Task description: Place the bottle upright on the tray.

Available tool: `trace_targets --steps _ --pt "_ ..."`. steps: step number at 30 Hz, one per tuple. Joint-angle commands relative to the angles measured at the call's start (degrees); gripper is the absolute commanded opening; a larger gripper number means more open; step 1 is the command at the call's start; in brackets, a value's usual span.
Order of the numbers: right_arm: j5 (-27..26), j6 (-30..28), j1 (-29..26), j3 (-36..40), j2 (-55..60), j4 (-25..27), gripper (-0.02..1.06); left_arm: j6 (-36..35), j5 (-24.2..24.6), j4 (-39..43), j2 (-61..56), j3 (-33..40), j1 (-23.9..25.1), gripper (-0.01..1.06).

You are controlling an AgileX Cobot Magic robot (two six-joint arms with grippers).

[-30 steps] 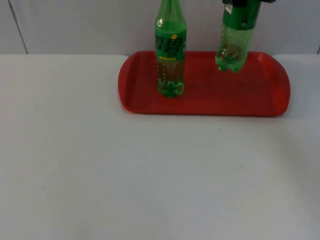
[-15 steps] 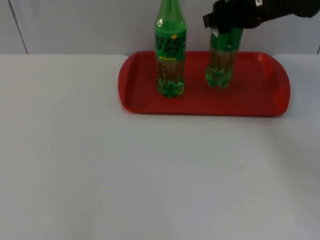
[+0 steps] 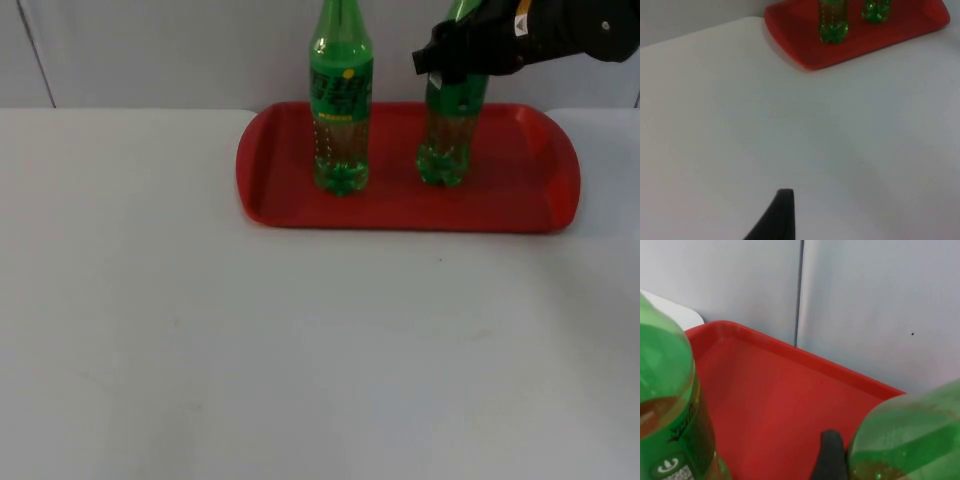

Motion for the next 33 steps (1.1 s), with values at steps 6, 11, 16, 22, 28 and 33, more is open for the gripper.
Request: trace_targets --steps 6,11,16,22,28,33 --pt "0.08 -0.17 -0.20 -0.29 0.31 -0.52 0.09 -0.04 -0.10 0.27 -0.22 0.24 0.08 1.01" --pt "-0.03 -0.17 -0.20 -0.29 0.31 -0.52 0.39 -0.04 -0.10 0.27 -0.22 0.24 0.08 1.01" --pt "-0.03 -0.17 -0.20 -0.29 0.31 -0.52 0.78 -0.04 -0.10 0.27 -0.22 0.24 0.08 1.01" --pt "0.60 -0.17 -0.20 -0.29 0.31 -0.52 0.88 -0.04 -0.10 0.27 -0.22 0.24 0.08 1.01" --pt "0.60 -0.17 -0.20 -0.29 0.31 -0.52 0.88 -0.04 -0.10 0.27 -0.22 0.24 0.08 1.01" --pt "2.11 -0.17 -0.20 -0.29 0.31 -0.52 0.88 -0.04 -0.10 0.27 -0.22 0.24 0.08 1.01"
